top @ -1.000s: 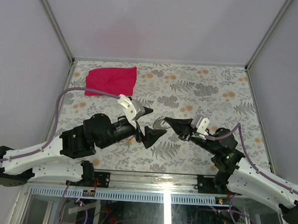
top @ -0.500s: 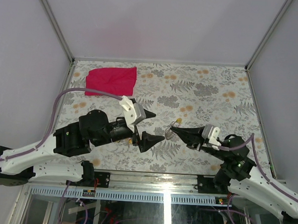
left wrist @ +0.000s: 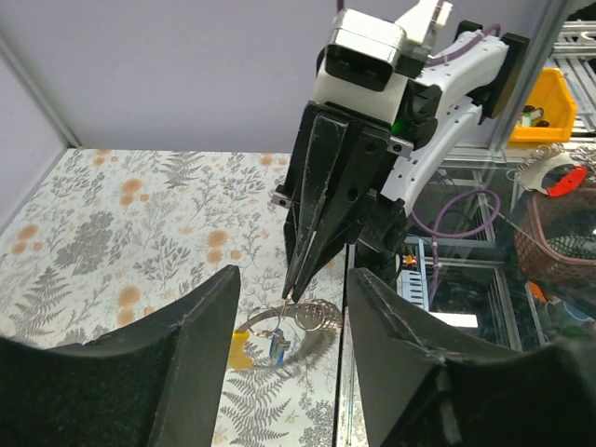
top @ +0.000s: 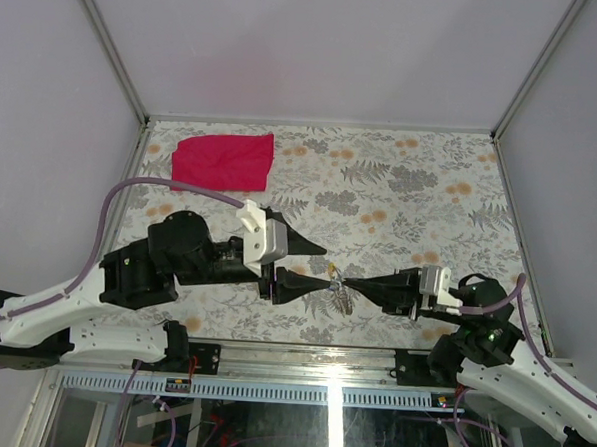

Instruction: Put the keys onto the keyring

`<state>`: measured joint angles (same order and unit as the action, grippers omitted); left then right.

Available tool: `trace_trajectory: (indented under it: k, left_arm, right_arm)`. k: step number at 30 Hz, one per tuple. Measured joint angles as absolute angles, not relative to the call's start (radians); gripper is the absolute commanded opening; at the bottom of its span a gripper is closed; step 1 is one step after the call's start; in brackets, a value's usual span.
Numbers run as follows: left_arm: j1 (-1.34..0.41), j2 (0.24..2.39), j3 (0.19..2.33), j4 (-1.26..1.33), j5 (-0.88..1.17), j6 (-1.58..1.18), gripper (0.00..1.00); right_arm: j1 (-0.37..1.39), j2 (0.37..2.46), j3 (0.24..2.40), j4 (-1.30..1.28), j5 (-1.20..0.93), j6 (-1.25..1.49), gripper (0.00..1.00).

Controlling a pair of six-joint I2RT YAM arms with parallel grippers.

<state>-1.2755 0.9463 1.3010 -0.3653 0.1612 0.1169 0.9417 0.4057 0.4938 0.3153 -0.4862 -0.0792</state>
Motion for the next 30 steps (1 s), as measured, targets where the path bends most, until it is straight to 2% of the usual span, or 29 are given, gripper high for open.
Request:
trace_trajectory:
  k: [13, 30]
  left_arm:
    - [-1.275, 0.996, 1.314, -0.398, 0.234, 0.121, 0.29]
    - [-1.275, 0.97, 1.302, -0.355, 0.244, 0.102, 0.26]
  right_arm:
    - [0.942, 0.453, 0.495, 0.56, -0.519, 0.068, 0.0]
    - [0.942, 0.545, 0.485, 0.921, -0.481, 0.264, 0.0]
